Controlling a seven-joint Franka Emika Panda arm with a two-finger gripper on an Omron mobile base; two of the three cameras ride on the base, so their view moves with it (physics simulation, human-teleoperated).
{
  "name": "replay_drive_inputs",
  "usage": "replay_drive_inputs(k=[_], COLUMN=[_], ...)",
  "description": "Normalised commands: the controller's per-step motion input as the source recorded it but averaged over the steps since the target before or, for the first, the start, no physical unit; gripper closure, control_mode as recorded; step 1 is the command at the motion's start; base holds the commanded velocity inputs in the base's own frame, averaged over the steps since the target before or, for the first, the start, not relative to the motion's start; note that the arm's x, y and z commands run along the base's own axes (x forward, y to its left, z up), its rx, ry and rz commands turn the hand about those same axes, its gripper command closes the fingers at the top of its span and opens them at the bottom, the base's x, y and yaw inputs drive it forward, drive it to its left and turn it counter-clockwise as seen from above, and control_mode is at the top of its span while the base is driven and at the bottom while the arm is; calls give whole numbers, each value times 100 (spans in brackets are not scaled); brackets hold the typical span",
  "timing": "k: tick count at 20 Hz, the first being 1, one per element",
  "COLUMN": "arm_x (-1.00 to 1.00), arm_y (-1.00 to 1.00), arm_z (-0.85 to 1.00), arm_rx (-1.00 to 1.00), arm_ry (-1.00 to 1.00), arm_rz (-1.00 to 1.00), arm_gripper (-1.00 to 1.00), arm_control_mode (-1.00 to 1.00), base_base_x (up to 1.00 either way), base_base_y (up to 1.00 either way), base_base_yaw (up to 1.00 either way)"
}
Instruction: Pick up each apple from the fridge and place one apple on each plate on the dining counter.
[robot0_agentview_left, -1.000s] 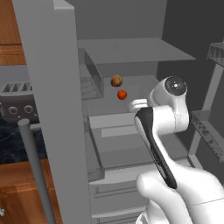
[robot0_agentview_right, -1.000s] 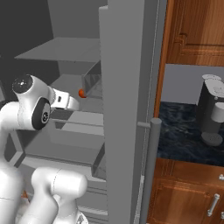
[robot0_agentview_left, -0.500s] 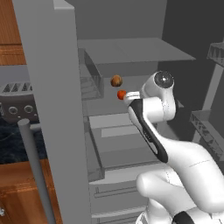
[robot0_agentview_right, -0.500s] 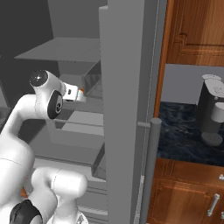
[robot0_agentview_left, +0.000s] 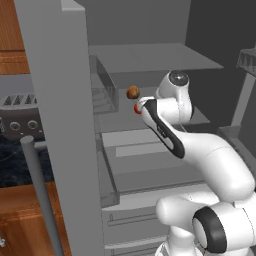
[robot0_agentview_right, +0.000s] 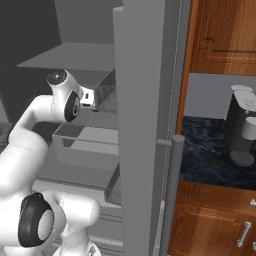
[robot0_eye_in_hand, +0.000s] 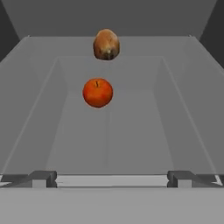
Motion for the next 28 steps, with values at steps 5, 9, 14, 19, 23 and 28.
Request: replay_drive_inputs(k=[5, 9, 14, 19, 23, 28], arm_x=[26, 28, 40, 46, 41, 46], arm_y=[13, 14, 7, 0, 0, 0], arm_z=[-5, -5, -16, -24, -29, -27], arm_rx=[0, 0, 0, 0, 0, 0], arm_ry=[0, 0, 0, 0, 1, 1], arm_rz=[0, 0, 0, 0, 0, 0], arm_gripper=[-100, -100, -100, -100, -100, -100], arm_control_mode=[-100, -100, -100, -100, -100, -100], base_base_x=[0, 0, 0, 0, 0, 0], base_base_y=[0, 0, 0, 0, 0, 0], base_base_yaw=[0, 0, 0, 0, 0, 0])
